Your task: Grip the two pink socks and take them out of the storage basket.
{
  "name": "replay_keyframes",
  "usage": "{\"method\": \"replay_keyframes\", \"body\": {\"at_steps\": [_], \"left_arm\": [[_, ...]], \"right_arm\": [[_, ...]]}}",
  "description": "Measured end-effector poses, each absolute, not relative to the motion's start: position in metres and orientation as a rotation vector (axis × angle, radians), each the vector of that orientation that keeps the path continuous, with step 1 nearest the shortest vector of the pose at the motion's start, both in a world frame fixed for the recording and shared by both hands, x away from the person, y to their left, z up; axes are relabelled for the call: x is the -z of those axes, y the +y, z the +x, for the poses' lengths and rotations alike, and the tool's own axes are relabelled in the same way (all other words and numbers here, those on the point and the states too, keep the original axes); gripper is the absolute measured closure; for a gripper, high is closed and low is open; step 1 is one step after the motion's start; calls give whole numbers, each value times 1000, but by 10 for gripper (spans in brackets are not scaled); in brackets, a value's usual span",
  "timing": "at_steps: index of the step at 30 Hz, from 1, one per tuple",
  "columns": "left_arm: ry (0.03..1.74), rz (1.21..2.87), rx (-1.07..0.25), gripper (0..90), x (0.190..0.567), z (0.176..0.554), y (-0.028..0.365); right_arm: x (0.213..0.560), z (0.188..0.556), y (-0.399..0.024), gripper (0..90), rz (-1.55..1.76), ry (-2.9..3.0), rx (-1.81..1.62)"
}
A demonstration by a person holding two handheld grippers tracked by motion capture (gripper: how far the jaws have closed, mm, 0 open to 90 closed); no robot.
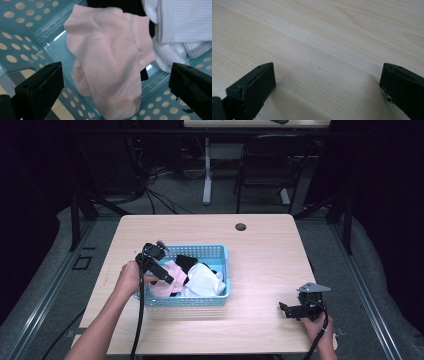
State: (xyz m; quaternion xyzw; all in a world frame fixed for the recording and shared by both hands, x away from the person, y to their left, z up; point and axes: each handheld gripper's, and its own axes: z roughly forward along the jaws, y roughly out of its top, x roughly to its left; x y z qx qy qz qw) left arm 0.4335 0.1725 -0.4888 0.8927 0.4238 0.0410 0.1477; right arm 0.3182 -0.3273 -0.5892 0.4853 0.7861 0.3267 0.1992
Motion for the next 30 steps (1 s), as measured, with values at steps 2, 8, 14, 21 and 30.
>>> {"method": "replay_keyframes", "body": {"at_steps": [2, 8, 14, 21, 30], "left_arm": [[1224, 2579, -102, 1, 492, 435, 172], [1246, 2595, -67, 70, 499, 442, 173], [1266, 2596, -68, 164, 503, 444, 174], [1271, 2636, -111, 384, 509, 442, 173], [1228, 2654, -155, 643, 503, 437, 170]], "right_arm": [[589, 318, -327, 0, 1359, 2199, -916], [589, 318, -327, 0, 1359, 2194, -913], [589, 318, -327, 0, 1358, 2195, -914], [589, 318, -327, 0, 1356, 2198, -915], [589, 318, -327, 0, 1357, 2197, -916]]}}
